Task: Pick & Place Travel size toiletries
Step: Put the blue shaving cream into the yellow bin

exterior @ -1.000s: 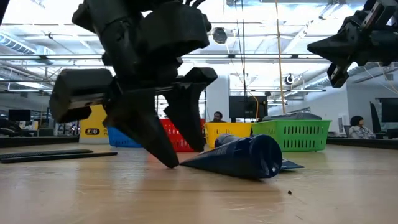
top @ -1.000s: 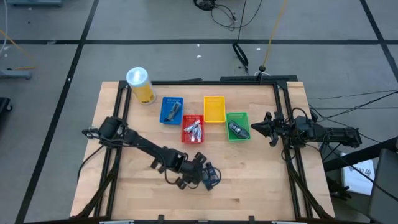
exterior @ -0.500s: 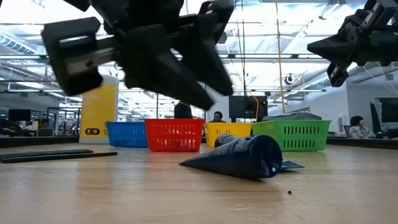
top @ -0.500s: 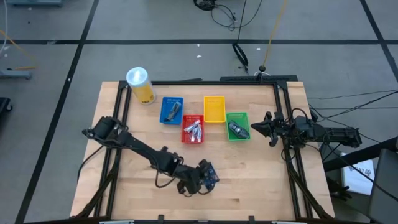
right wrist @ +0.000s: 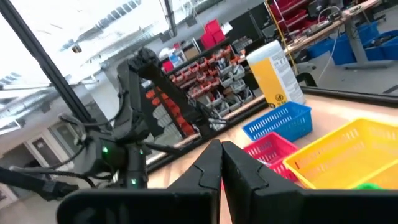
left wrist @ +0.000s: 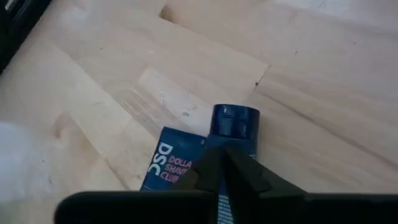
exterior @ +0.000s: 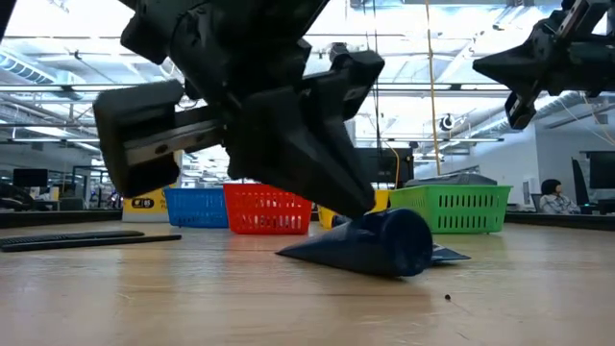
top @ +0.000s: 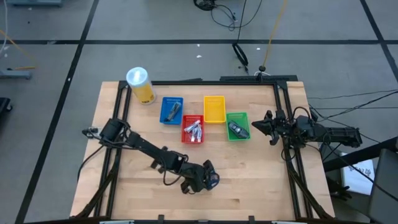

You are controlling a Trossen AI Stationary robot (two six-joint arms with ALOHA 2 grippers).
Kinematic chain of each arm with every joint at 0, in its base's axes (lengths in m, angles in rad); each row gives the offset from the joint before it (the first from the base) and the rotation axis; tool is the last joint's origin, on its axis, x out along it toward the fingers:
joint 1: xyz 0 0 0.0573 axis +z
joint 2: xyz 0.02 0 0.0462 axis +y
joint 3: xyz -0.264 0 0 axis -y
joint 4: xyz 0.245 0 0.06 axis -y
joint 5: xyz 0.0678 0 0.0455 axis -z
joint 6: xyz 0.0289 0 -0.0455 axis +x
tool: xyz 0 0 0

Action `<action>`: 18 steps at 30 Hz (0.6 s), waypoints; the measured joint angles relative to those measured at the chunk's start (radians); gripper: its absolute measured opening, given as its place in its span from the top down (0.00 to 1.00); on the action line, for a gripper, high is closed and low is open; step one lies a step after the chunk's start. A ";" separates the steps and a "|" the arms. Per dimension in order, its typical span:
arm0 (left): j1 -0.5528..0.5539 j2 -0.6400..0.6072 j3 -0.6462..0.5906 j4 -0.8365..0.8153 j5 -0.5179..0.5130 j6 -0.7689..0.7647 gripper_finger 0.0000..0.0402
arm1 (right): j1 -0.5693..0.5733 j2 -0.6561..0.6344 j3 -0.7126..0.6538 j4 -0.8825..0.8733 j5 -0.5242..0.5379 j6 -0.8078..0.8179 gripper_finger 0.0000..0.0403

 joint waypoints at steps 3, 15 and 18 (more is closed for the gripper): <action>-0.001 -0.001 0.001 -0.051 -0.008 -0.029 0.99 | 0.000 0.003 0.000 0.038 -0.001 0.012 0.99; 0.027 -0.080 -0.004 -0.229 -0.100 -0.163 0.99 | 0.065 0.282 0.025 0.557 -0.106 -0.237 0.99; 0.035 -0.145 -0.002 -0.196 -0.100 -0.189 1.00 | 0.118 0.488 0.116 0.542 -0.105 -0.272 0.99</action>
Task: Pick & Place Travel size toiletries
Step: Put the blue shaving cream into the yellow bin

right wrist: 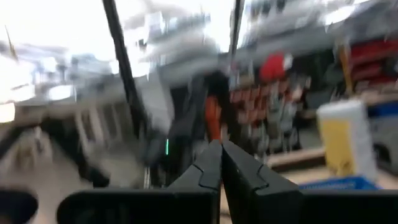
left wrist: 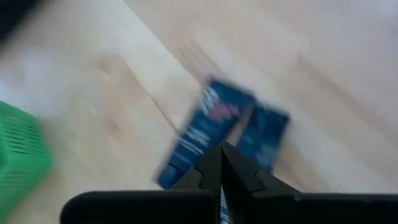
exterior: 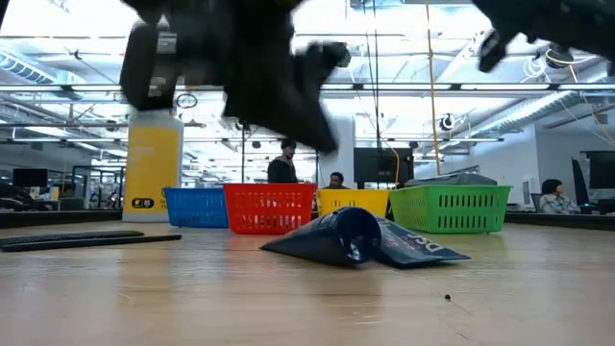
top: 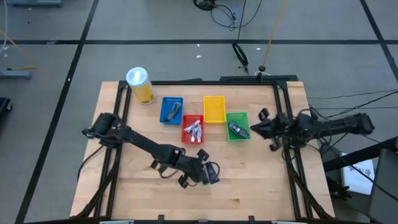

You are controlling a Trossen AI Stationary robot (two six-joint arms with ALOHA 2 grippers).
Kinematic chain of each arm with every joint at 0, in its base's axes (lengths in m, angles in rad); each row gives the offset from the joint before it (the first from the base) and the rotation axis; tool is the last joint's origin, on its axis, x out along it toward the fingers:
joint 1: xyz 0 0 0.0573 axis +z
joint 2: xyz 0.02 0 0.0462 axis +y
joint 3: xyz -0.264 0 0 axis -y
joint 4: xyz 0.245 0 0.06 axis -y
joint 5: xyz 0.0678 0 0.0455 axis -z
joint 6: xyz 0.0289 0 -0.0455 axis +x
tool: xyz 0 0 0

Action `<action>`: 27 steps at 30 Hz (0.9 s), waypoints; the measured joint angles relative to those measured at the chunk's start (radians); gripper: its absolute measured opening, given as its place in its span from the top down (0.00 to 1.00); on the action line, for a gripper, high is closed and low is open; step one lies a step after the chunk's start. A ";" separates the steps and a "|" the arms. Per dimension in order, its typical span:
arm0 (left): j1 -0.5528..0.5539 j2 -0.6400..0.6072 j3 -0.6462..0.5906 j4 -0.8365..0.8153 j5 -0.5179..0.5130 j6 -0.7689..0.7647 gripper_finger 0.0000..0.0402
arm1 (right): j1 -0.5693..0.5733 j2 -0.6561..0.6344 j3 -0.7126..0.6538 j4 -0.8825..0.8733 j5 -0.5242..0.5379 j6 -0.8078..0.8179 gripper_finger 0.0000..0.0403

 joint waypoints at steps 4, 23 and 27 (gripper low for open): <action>0.009 -0.070 -0.029 0.071 0.029 -0.048 0.99 | 0.097 0.294 0.201 -0.074 0.001 -0.127 0.99; -0.080 -0.359 -0.543 0.747 -0.162 -0.226 1.00 | 0.446 1.121 0.763 -0.541 0.287 -0.215 0.99; -0.085 -0.359 -0.549 0.726 -0.165 -0.225 0.99 | 0.443 1.256 0.873 -0.655 0.286 -0.158 0.99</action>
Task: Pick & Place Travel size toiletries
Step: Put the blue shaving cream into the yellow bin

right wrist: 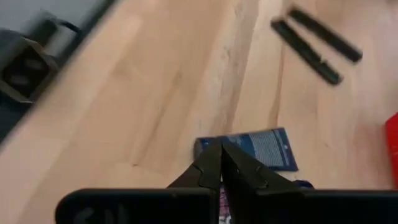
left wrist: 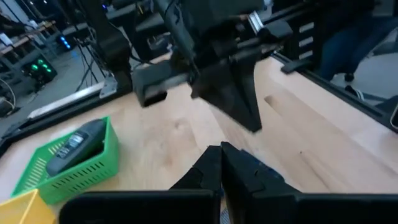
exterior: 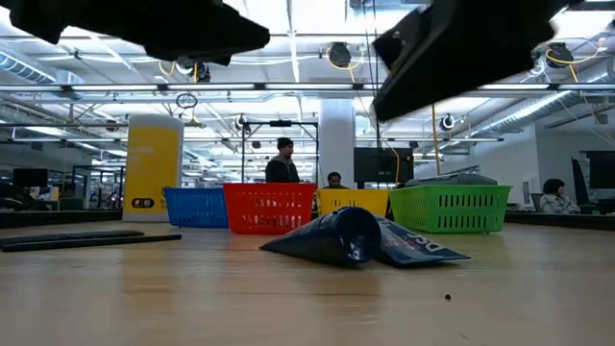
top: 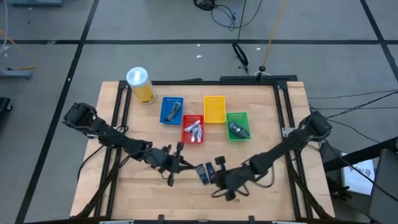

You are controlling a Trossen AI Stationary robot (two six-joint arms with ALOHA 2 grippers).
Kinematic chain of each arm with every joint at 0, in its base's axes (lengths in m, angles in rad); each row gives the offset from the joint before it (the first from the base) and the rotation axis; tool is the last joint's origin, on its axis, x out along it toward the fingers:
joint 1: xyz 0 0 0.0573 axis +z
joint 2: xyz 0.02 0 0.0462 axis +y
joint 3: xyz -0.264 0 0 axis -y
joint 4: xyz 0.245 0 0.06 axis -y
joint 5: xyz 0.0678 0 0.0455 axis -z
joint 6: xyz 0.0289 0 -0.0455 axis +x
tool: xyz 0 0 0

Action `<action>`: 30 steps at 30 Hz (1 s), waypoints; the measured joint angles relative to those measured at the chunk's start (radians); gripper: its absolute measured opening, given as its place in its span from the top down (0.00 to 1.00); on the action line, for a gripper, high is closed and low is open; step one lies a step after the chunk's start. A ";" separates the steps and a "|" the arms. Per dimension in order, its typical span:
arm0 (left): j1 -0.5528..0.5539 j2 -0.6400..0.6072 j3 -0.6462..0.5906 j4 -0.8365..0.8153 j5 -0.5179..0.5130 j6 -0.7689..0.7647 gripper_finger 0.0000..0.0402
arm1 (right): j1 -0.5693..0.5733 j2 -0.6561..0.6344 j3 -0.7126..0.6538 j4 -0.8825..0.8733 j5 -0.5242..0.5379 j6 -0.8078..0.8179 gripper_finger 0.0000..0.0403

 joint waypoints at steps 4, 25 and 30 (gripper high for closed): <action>0.004 0.000 0.000 0.008 -0.010 0.009 0.99 | -0.038 0.093 0.065 -0.026 -0.072 0.017 0.99; 0.002 0.000 0.000 -0.001 -0.037 -0.028 0.99 | -0.165 0.145 0.068 -0.060 -0.185 0.119 0.99; 0.002 0.000 0.000 -0.001 -0.046 -0.044 0.98 | -0.166 0.155 0.070 -0.097 -0.179 0.129 0.99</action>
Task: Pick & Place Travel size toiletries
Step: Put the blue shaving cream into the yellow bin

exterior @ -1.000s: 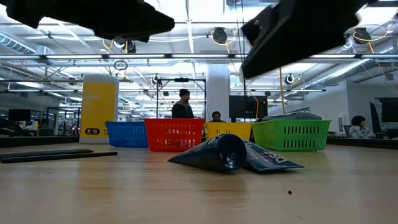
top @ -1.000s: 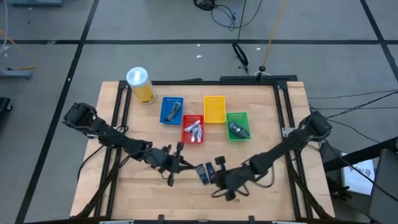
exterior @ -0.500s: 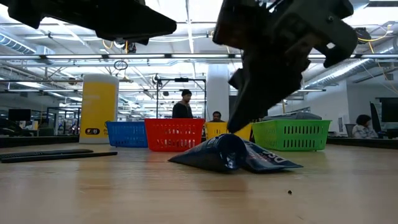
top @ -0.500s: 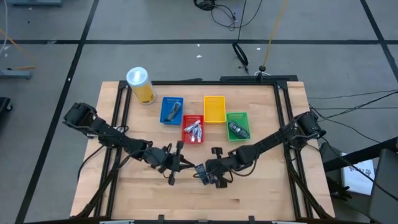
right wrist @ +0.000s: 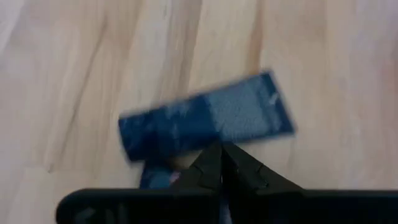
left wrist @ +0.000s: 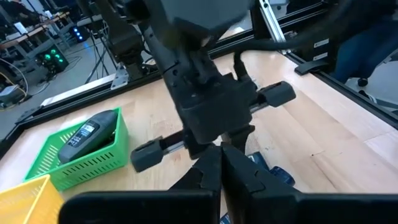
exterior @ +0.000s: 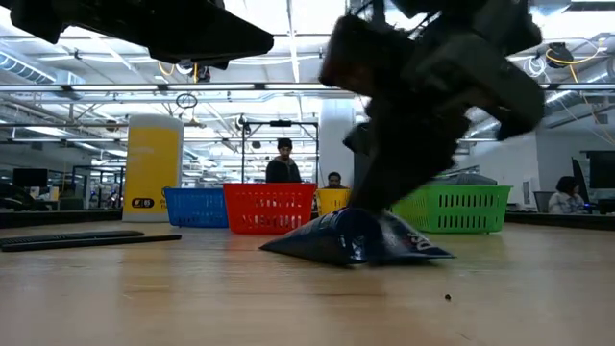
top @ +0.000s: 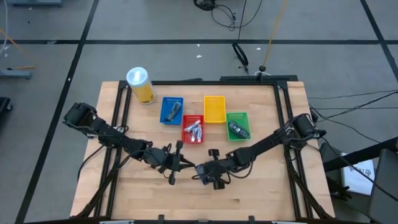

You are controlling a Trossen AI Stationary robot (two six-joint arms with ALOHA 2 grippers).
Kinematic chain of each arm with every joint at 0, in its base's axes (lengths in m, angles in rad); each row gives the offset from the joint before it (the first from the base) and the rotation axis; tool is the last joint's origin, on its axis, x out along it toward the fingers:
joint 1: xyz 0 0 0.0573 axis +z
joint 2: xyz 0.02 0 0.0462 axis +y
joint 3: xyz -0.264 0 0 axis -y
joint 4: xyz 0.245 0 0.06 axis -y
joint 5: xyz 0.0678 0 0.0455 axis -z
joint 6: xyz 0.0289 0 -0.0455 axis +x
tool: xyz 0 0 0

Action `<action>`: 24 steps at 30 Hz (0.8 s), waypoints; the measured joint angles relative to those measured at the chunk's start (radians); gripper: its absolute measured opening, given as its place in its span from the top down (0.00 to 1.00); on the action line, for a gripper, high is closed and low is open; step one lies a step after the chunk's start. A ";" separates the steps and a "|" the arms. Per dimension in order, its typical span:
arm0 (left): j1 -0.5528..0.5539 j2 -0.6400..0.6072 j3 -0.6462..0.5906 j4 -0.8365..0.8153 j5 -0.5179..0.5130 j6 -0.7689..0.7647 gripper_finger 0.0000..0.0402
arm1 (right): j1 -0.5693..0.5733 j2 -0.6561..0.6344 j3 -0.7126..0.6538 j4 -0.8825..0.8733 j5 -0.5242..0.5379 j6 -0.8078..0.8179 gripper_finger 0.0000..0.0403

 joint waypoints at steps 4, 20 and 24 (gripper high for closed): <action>0.000 0.000 0.000 -0.001 0.000 -0.003 0.98 | 0.011 -0.016 0.000 -0.124 0.000 0.053 1.00; 0.027 0.000 0.001 -0.024 -0.001 -0.003 0.99 | 0.060 -0.232 -0.002 -0.286 0.072 0.081 0.87; 0.036 0.000 0.001 -0.043 -0.001 -0.012 0.98 | 0.060 -0.286 -0.002 -0.393 0.036 0.124 0.65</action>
